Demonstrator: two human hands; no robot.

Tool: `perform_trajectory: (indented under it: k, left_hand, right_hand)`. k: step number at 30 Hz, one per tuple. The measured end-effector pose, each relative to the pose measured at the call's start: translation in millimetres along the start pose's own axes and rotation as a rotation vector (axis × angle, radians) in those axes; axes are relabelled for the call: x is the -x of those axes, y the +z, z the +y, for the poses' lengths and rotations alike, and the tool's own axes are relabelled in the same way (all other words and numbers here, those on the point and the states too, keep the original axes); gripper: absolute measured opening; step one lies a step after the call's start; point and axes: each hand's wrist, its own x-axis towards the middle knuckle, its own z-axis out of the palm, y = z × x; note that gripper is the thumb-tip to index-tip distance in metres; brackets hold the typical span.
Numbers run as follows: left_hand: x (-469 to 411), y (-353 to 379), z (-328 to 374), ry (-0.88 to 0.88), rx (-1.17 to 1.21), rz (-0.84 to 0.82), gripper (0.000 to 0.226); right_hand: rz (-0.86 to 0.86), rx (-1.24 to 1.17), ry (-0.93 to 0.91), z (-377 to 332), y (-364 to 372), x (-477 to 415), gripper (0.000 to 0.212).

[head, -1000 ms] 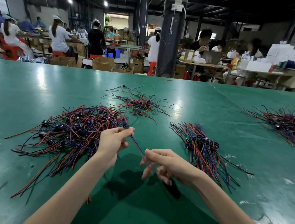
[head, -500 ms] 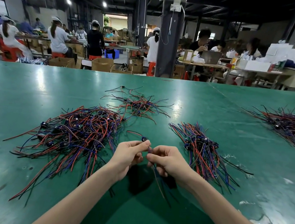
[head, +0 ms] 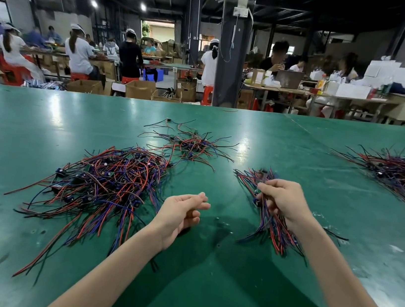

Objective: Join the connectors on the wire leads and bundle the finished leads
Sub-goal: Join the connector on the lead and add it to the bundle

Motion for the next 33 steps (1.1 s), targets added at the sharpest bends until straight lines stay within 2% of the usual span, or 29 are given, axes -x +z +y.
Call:
perform_trajectory:
  k: [4,7,10,12,14,17,19,20,21,24,26,30,31,33]
  left_hand:
    - [1.8,0.4,1.3,-0.004,-0.01,-0.01,0.019]
    - [3.3,-0.2,1.5,-0.005,-0.015,-0.018,0.017]
    - [4.6,-1.0,1.9,-0.005,-0.02,-0.024,0.016]
    - [4.8,-1.0,2.6,-0.002,-0.026,-0.026,0.017]
    - [5.4,-0.3,2.9,0.004,-0.044,-0.028,0.016]
    - [6.4,1.6,1.8,0.021,-0.079,-0.029,0.016]
    - [6.7,2.5,0.8,0.029,-0.105,-0.031,0.016]
    - [6.9,2.9,0.3,0.03,-0.114,-0.033,0.015]
    - [7.3,3.4,0.3,0.031,-0.119,-0.035,0.014]
    - [6.5,3.4,-1.8,0.072,-0.153,-0.023,0.013]
    - [6.1,1.5,-3.1,0.206,-0.332,0.012,0.012]
    - [5.9,-7.1,-4.9,0.712,-1.094,0.051,0.02]
    - [6.4,-8.6,-2.4,0.789,-1.184,0.081,0.022]
    - [5.3,-13.6,6.0,0.898,-1.306,0.26,0.022]
  right_hand:
    - [-0.008,0.246,0.148,6.5,-7.5,-1.9,0.016]
    - [0.016,0.483,0.156,6.8,-7.9,1.4,0.017]
    - [0.02,0.605,0.145,5.0,-7.3,4.7,0.019]
    - [0.089,0.739,0.108,3.5,-5.0,7.1,0.028]
    - [0.23,0.902,0.042,3.9,-0.6,9.3,0.034]
    - [0.387,0.978,-0.211,7.3,6.0,9.9,0.025]
    - [0.315,0.998,-0.42,12.3,8.1,7.8,0.019]
    - [0.227,1.045,-0.477,16.5,9.0,5.9,0.025]
    - [0.125,1.123,-0.482,20.5,9.6,4.3,0.034]
    - [-0.109,1.365,-0.345,34.0,13.5,0.7,0.052]
    - [-0.153,1.409,-0.306,40.6,14.2,-1.7,0.052]
    - [-0.15,1.429,-0.291,40.3,12.3,-2.9,0.049]
    - [-0.151,1.425,-0.288,39.9,12.6,-2.5,0.049]
    - [-0.15,1.412,-0.293,39.8,13.7,-1.3,0.049]
